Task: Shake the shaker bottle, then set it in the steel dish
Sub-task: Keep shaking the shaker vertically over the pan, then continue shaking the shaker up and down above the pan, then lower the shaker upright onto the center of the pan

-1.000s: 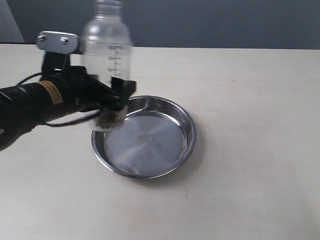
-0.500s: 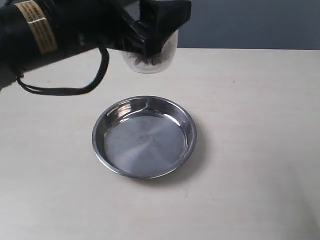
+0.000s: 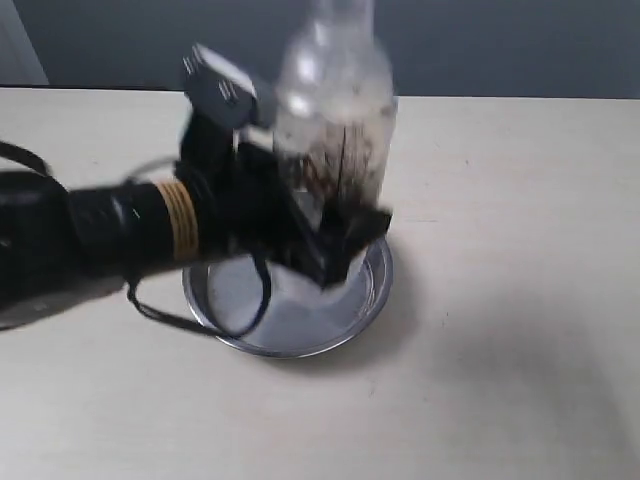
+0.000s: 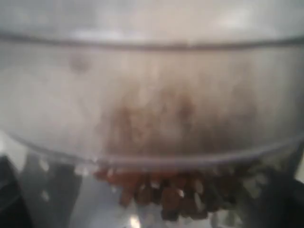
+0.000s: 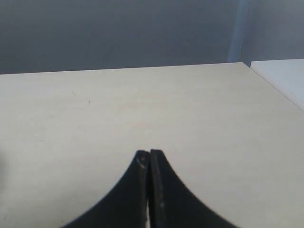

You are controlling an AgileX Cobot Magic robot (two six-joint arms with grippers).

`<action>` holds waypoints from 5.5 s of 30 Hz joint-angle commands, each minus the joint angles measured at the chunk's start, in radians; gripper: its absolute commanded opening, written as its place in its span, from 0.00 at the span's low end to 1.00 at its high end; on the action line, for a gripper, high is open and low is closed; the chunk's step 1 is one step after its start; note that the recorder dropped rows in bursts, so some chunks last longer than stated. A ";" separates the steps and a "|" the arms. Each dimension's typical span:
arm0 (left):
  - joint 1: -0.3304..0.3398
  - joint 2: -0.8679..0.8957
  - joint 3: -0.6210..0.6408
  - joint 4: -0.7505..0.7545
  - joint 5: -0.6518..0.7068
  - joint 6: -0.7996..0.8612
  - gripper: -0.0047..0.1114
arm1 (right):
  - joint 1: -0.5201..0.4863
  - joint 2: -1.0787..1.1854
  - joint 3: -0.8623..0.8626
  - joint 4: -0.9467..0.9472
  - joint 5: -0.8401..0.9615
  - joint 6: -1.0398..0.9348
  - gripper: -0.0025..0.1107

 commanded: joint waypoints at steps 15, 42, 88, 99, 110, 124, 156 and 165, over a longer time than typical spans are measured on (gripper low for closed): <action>0.010 -0.162 -0.116 -0.098 0.034 0.116 0.04 | -0.003 -0.005 0.001 0.001 -0.012 -0.002 0.01; 0.013 0.043 -0.023 -0.221 0.096 0.160 0.04 | -0.003 -0.005 0.001 0.001 -0.012 -0.002 0.01; 0.013 0.030 0.067 -0.154 0.007 0.147 0.04 | -0.003 -0.005 0.001 0.001 -0.012 -0.002 0.01; 0.022 0.031 0.015 -0.203 0.097 0.140 0.04 | -0.003 -0.005 0.001 0.001 -0.012 -0.002 0.01; 0.015 -0.176 -0.033 -0.116 0.041 0.101 0.04 | -0.003 -0.005 0.001 0.001 -0.012 -0.002 0.01; 0.012 -0.249 0.022 -0.093 -0.199 0.135 0.04 | -0.003 -0.005 0.001 0.001 -0.012 -0.002 0.01; 0.141 0.555 0.062 -0.292 -0.756 0.385 0.10 | -0.003 -0.005 0.001 0.001 -0.012 -0.002 0.01; 0.196 0.573 0.041 -0.188 -0.756 0.333 0.72 | -0.003 -0.005 0.001 0.001 -0.012 -0.002 0.01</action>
